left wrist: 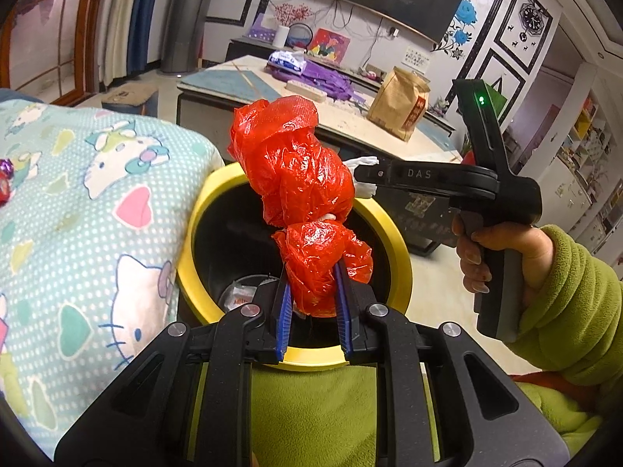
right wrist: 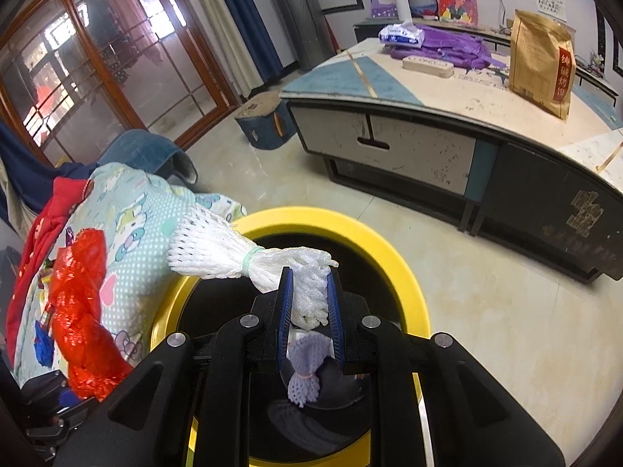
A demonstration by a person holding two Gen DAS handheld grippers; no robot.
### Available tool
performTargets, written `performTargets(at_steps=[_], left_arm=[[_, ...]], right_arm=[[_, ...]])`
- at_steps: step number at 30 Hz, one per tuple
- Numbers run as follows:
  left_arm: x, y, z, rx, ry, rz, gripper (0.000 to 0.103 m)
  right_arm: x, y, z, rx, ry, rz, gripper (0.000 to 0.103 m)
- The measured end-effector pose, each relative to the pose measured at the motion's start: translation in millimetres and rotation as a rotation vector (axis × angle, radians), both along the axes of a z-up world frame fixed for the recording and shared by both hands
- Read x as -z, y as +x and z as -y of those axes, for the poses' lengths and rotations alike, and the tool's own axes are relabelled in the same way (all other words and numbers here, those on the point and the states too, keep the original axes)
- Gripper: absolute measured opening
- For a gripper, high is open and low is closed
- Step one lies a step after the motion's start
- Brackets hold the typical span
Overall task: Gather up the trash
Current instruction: 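Carry the white mesh net and red bag in both tools over the yellow bin, then open the right tool over the bin while the left tool releases the red bag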
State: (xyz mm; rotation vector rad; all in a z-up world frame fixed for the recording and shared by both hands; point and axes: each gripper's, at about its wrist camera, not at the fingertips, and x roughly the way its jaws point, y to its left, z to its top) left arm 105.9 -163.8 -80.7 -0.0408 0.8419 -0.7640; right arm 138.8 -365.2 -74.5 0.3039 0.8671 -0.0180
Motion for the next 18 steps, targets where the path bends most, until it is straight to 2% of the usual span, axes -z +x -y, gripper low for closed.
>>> performTargets(at_steps=[14,16,18], left_arm=[[14,7,5,-0.005,0.011,-0.056,0.015],[15,8,5,-0.019,0.006,-0.052,0.027],[13,7,2,-0.037,-0.004,-0.046,0.054]], right_arm=[[10,5,7,0.028,0.033,-0.032,0.022],[10,4,8,0.039,0.037,-0.031,0.027],[10,4,10,0.052,0.040,-0.029,0.035]])
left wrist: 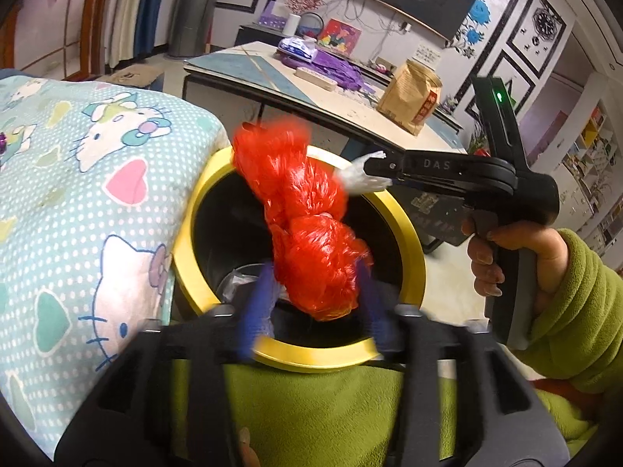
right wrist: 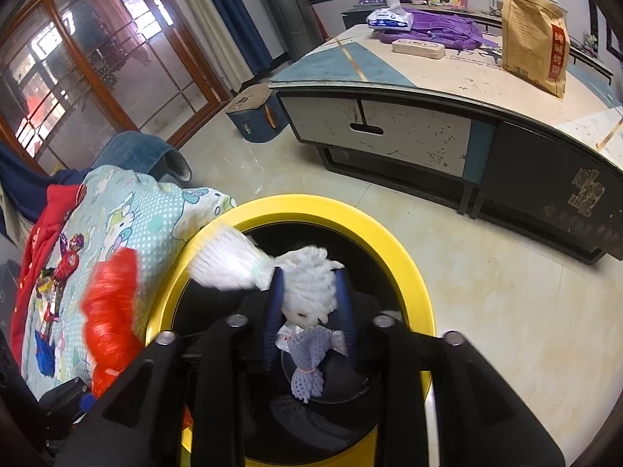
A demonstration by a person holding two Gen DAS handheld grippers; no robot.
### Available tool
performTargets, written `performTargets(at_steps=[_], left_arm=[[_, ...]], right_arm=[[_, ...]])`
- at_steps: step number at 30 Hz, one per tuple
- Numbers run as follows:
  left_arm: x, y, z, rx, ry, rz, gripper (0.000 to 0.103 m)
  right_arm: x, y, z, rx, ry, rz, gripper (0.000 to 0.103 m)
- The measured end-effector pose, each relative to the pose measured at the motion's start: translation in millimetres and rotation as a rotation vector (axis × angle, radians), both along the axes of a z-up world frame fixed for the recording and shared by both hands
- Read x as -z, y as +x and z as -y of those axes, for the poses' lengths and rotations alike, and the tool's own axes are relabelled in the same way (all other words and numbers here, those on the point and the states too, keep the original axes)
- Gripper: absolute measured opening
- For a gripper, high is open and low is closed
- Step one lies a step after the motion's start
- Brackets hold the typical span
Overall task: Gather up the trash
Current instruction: 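Open the right tool over the bin while the left tool releases the red bag, then move both tools back toward the blue glove and candy wrappers on the bed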
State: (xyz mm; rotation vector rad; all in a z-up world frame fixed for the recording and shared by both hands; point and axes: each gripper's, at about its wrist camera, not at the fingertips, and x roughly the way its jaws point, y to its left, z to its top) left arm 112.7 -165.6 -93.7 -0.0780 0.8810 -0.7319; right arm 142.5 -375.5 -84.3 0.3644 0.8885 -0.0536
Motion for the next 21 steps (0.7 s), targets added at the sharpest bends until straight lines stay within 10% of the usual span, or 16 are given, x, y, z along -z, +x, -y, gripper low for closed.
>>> performTargets(at_steps=[10,21], left_arm=[[-18,-8,-22,-0.095,-0.024,0.082,0.089],[-47,-28,-48,-0.207,0.021,0.252,0.092]], right_arm=[[-22,-7,-14,-0.020,-0.054,0.096,0.055],[-53,-22,-61,-0.119,-0.109,0.248,0.070]])
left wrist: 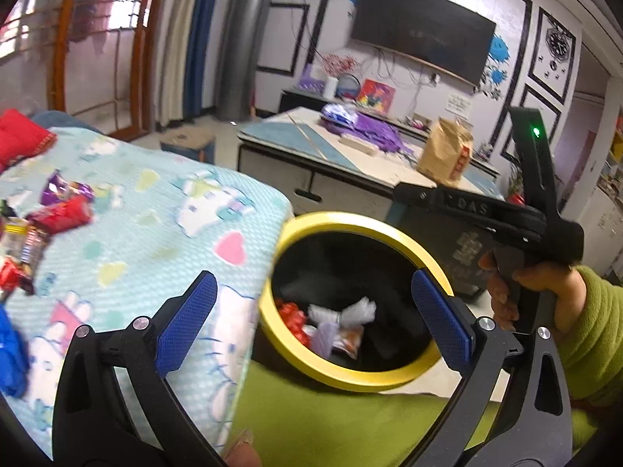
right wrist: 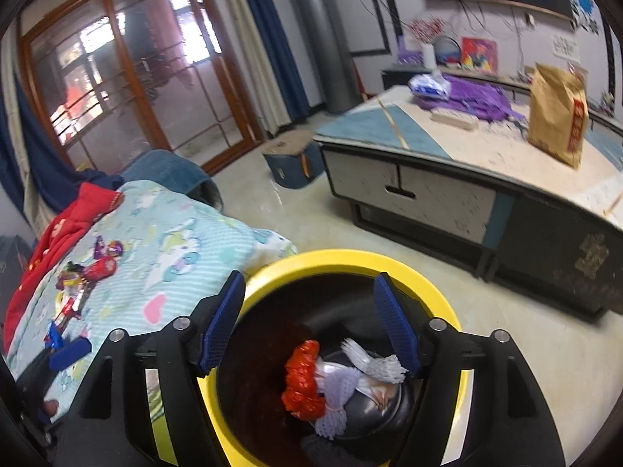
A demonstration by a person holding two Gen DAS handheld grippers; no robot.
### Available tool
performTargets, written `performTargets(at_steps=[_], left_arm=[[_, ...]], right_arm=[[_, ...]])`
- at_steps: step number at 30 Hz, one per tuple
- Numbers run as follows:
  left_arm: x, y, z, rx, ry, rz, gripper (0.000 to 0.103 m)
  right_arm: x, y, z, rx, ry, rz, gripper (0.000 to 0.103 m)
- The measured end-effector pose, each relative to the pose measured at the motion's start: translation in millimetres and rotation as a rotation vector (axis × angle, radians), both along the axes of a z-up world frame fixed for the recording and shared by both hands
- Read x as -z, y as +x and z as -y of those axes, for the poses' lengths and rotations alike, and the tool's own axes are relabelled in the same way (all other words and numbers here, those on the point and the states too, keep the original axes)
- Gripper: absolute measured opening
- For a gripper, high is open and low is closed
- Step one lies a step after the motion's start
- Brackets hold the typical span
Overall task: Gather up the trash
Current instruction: 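Move both tools back toward the blue glove and candy wrappers on the bed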
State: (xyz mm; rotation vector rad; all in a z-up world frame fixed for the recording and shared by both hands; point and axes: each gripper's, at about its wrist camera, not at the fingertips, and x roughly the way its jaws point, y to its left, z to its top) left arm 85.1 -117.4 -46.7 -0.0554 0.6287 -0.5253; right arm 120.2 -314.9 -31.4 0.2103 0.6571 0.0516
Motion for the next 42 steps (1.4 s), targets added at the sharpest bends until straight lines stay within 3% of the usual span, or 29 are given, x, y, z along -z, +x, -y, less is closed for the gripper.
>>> performTargets(at_steps=[19,42], left_arm=[[-41,-19,-63,-0.213,-0.041,0.158,0.092],[-64,-25,-138,-0.426,-0.084,0.190,0.092]], right_arm=[[-19,-20,-75,-0.163,-0.100,0.096,0.075],[-31,-51,-171,-0.427,-0.200,0.166,0.076]])
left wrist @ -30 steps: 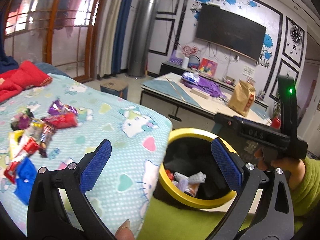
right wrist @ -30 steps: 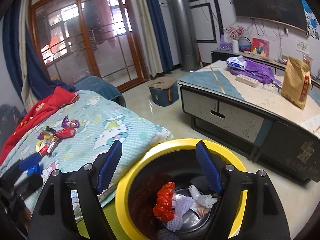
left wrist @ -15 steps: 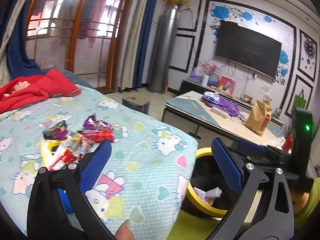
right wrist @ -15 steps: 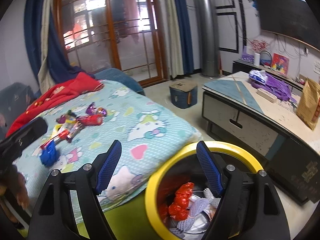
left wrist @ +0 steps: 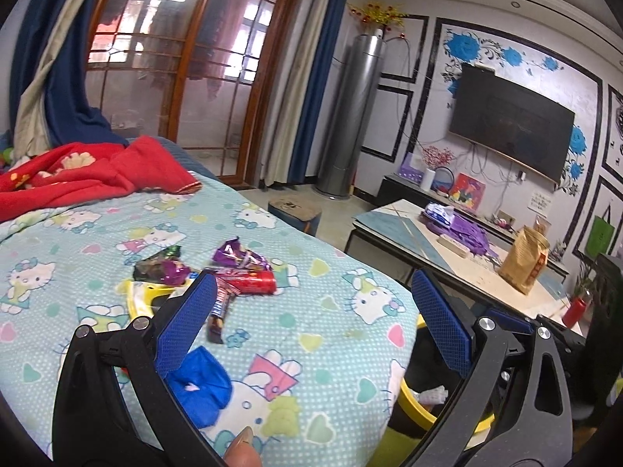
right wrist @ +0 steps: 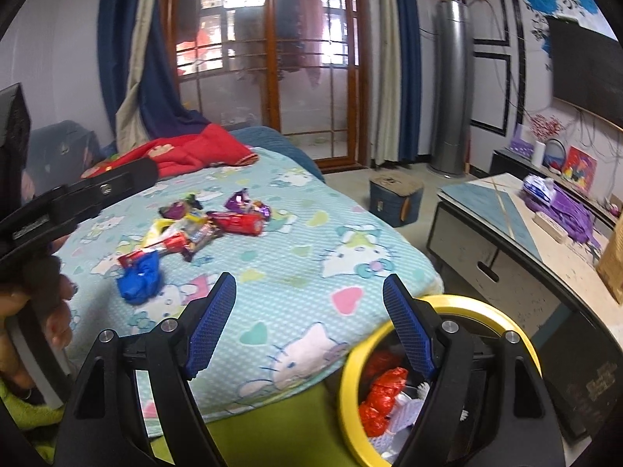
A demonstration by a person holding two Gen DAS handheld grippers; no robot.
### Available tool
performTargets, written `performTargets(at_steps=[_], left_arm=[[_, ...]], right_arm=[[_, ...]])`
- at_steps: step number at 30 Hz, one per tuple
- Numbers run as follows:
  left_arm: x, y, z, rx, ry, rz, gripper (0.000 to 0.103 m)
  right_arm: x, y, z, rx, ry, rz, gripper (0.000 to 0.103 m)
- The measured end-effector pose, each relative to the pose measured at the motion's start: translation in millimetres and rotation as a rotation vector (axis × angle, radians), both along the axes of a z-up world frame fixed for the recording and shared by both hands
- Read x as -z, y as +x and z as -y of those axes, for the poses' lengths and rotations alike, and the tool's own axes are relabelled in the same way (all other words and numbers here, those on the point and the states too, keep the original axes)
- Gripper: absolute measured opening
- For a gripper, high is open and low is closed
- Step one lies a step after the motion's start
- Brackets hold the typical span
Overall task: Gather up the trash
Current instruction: 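Move both tools back toward the blue glove and candy wrappers on the bed, then lower the left tool onto the yellow snack bag while the right tool lowers onto the blue glove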
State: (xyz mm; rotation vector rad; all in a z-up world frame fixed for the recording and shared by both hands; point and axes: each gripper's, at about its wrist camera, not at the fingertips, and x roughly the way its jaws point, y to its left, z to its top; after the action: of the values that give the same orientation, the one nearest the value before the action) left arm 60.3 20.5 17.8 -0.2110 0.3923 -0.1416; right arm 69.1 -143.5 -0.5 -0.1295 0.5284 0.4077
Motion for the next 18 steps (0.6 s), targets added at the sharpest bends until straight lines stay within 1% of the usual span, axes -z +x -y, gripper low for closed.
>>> performTargets(at_steps=[1,2,7,14,18], left_arm=[[0,0,-3,-0.003,-0.005,-0.001,0.092],[0,1,-5,-0.006,-0.010,-0.002,0.092],[-1,3,-17,-0.015,-0.020,-0.009,0.092],[-1,8,-37,-0.049,-0.029,-0.023,0.092],[3,14,-54,-0.084,-0.024,-0.049,0.092]], right_arm=[[0,-1,-3,-0.005,-0.001,0.003,0.081],[-1,-2,-5,-0.007,0.000,0.007,0.083],[-4,-4,-18,-0.037,0.003,0.014,0.083],[-3,2,-39,-0.080,0.017,-0.019,0.085],[1,4,-57,-0.112,0.009,-0.040,0.085]])
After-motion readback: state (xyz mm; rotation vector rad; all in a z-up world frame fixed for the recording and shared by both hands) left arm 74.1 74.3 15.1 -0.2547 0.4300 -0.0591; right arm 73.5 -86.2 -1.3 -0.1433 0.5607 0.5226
